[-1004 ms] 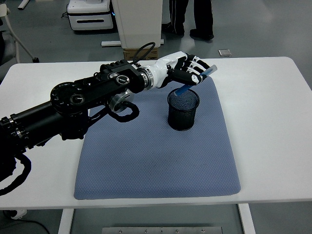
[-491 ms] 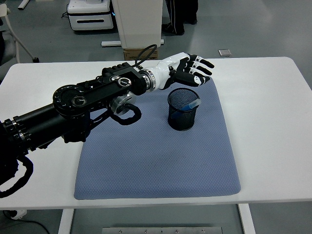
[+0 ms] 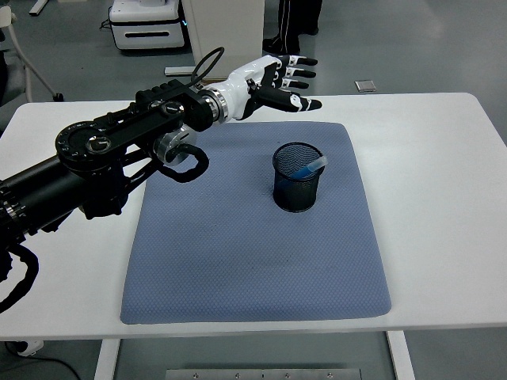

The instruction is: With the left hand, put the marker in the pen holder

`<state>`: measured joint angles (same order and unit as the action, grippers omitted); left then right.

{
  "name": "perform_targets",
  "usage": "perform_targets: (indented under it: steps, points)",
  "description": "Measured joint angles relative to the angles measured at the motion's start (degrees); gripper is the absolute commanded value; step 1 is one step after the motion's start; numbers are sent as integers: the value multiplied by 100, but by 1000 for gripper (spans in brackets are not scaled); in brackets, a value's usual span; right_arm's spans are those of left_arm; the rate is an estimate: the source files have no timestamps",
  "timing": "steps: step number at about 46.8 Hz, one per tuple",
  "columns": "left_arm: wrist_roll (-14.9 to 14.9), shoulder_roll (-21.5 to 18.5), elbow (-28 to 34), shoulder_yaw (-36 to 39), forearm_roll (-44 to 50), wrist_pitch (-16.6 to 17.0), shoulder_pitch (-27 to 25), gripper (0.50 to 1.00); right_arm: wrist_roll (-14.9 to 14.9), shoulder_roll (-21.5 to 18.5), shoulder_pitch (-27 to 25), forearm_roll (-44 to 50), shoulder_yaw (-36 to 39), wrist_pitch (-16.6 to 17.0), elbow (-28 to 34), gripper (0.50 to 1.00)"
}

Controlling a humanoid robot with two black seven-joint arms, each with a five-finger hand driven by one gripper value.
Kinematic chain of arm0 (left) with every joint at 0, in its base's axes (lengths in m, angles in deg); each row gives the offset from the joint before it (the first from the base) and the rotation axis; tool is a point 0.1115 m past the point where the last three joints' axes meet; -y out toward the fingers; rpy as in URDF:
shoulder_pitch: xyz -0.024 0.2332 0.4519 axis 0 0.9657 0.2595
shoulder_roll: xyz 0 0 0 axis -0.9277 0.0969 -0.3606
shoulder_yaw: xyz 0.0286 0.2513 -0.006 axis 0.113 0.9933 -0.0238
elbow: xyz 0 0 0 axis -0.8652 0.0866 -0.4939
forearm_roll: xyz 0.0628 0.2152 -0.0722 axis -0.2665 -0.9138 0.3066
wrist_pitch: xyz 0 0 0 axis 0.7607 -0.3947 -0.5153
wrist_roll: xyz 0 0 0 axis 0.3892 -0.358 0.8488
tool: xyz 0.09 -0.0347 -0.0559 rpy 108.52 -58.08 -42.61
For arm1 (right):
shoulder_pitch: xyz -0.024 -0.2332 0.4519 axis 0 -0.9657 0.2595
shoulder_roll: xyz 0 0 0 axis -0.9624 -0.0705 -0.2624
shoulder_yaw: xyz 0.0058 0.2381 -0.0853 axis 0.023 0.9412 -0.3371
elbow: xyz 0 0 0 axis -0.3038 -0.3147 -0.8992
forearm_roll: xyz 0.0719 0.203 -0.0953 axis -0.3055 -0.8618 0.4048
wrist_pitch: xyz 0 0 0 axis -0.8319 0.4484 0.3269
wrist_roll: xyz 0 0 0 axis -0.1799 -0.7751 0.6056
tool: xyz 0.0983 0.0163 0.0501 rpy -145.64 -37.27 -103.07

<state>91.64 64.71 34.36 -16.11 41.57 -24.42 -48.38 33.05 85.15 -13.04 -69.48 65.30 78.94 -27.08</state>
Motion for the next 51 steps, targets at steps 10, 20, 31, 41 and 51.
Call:
perform_targets:
  steps: [10, 20, 31, 41, 51]
  points:
    - [0, -33, -338, -212, 350, -1, 73, 1000, 0, 0, 0, 0, 0, 0, 0, 1000]
    - [2, -199, -465, -750, 833, -26, 423, 1000, 1, 0, 0, 0, 0, 0, 0, 1000]
    - [-758, -193, -559, -1813, 1237, -19, 1230, 1000, 1, 0, 0, 0, 0, 0, 0, 1000]
    - [-1618, -174, -661, -1917, 1280, -16, 1585, 1000, 0, 0, 0, 0, 0, 0, 0, 1000]
    - [-2220, -94, -1036, -1927, 1722, -9, 1862, 1000, 0, 0, 0, 0, 0, 0, 1, 1000]
